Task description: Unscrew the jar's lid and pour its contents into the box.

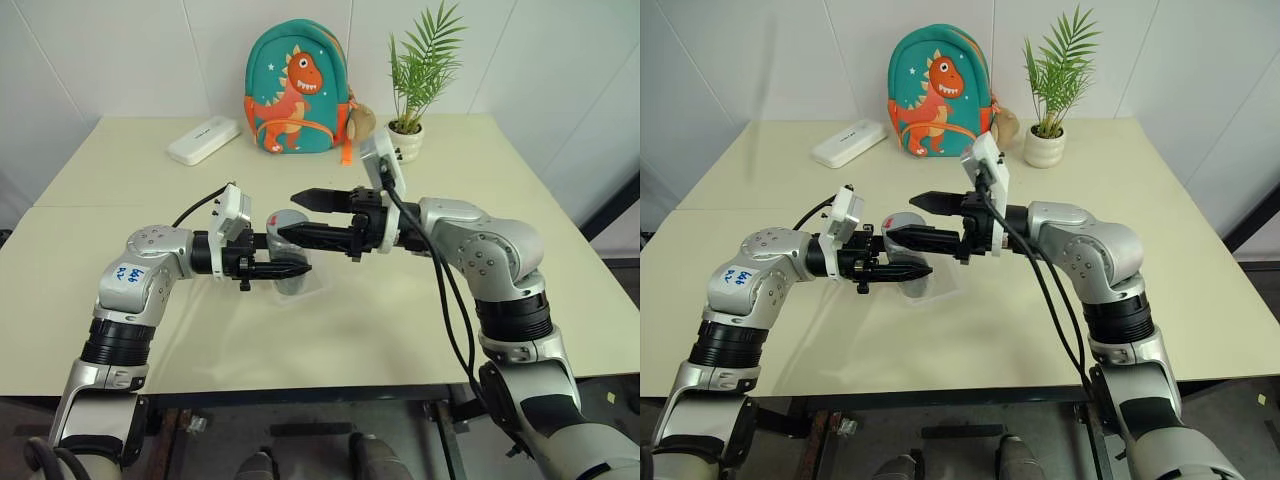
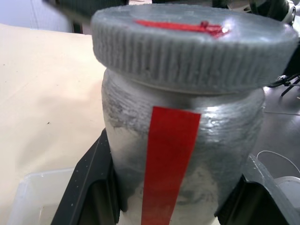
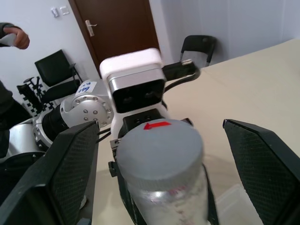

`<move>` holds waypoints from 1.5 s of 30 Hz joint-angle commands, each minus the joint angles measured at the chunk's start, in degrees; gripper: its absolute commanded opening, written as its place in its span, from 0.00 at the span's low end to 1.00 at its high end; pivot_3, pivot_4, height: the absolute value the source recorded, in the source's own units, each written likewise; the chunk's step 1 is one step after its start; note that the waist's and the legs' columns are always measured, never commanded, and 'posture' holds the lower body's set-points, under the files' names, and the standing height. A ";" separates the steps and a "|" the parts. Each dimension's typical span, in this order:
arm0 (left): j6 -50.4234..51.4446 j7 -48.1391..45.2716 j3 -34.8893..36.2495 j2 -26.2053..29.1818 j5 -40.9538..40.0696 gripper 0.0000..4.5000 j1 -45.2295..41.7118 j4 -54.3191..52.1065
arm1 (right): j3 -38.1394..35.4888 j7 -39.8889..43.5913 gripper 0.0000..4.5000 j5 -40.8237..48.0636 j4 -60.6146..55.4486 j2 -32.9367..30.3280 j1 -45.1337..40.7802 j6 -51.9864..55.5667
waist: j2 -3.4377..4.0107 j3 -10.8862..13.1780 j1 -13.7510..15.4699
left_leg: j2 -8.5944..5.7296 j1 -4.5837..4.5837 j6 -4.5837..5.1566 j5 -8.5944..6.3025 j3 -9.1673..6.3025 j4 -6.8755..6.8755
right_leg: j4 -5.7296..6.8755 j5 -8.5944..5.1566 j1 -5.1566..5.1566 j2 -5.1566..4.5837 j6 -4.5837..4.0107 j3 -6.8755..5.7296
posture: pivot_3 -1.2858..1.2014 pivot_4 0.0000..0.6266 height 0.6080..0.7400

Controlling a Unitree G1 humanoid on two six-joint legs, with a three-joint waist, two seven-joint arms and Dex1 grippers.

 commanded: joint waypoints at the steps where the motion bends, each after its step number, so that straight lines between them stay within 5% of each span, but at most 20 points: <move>1: -0.98 -0.10 0.71 0.20 -0.50 0.44 -0.88 -1.09 | 0.78 -0.14 0.99 -0.89 -2.47 0.42 -1.33 -1.01 | 0.00 0.00 0.00 | 0.00 0.00 0.00 0.00 0.00 0.00 | 0.00 0.00 0.00 0.00 0.00 0.00 | 0.52 0.24 1.00; 10: -0.76 0.07 0.65 0.15 -0.53 0.44 -1.02 -1.23 | 0.86 -0.07 0.99 -2.23 -2.14 1.20 -0.84 -2.33 | 0.00 0.00 -0.06 | 0.01 0.00 0.00 0.00 0.00 0.00 | 0.02 0.00 0.00 0.01 0.00 0.00 | 0.52 0.24 1.00; 16: -0.59 -0.10 0.56 0.24 -0.55 0.44 -1.21 -1.08 | -0.21 -1.21 0.58 -2.05 -2.01 1.61 -0.51 -2.50 | 0.00 0.00 -0.08 | 0.01 0.01 0.00 0.00 0.00 0.00 | 0.02 0.00 0.00 0.02 0.00 0.00 | 0.52 0.24 1.00; 20: -0.52 -0.11 0.60 0.32 -0.62 0.44 -1.13 -1.14 | -2.69 -3.04 0.58 0.65 -1.82 2.75 -0.23 -0.39 | 0.00 0.00 -0.09 | 0.01 0.01 0.00 0.00 0.00 0.00 | 0.02 0.00 0.00 0.01 -0.01 0.00 | 0.52 0.24 1.00; 28: -0.58 0.18 0.95 0.50 -0.69 0.44 -0.42 -1.45 | -19.44 -14.35 0.58 19.58 0.10 7.27 -2.83 8.14 | 0.01 0.00 0.05 | 0.02 0.00 0.00 0.00 -0.02 0.00 | 0.03 0.00 0.00 0.00 -0.01 -0.01 | 0.52 0.24 1.00; 36: -0.71 1.93 3.76 1.31 -1.45 0.44 0.48 -1.02 | -7.83 -6.72 0.58 -5.68 -6.07 -12.92 17.30 -11.08 | -0.02 -0.01 0.36 | 0.02 -0.05 0.01 -0.02 0.00 -0.06 | -0.18 -0.03 0.00 0.01 0.00 -0.03 | 0.52 0.24 1.00; 45: -2.27 3.72 5.56 -0.19 -0.95 0.44 -0.56 3.62 | -7.87 -2.50 0.58 -18.11 14.73 -7.79 28.16 -40.21 | -0.03 -0.01 -1.27 | 0.02 0.07 0.06 0.03 0.29 -0.08 | -0.30 0.02 0.01 0.05 0.11 0.24 | 0.52 0.24 1.00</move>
